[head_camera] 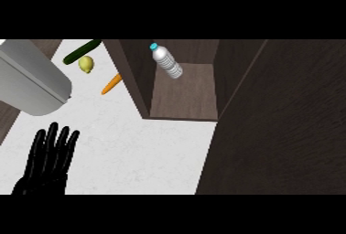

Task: Pick up the bottled water, place it into the cabinet and close the cabinet

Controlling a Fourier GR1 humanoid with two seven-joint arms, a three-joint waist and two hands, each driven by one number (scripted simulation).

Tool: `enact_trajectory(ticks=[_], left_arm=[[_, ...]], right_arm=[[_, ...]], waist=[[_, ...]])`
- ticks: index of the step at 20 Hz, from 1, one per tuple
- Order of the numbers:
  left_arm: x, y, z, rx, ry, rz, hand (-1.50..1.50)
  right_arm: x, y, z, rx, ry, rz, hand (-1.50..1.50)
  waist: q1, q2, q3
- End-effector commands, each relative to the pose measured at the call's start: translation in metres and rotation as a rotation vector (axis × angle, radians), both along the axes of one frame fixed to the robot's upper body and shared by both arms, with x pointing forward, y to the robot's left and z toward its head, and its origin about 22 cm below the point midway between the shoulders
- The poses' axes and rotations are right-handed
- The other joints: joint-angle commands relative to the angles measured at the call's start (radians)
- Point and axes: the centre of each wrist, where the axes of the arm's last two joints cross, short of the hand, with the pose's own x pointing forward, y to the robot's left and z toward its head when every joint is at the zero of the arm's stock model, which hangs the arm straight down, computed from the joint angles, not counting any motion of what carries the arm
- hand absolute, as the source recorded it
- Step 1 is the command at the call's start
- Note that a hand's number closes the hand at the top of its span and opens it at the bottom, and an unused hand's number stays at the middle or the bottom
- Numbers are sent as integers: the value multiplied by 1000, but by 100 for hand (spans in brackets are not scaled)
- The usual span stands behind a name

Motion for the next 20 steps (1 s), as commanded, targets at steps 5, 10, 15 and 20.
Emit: enact_trajectory(ticks=[5,10,15,20], left_arm=[[-9,16,-1,-4,-15,-12,-150],[-9,24,4,-9,-12,-24,-150],[-11,27,6,-13,-25,-36,-150],[-8,37,5,2,-31,-11,-150]], right_arm=[[7,47,22,-4,-131,18,150],[15,50,28,-16,-174,36,150],[21,59,22,-36,-140,71,150],[24,57,26,-39,-169,75,150]], waist=[[6,3,-3],[18,5,-4],[29,10,-4],[33,14,-5]])
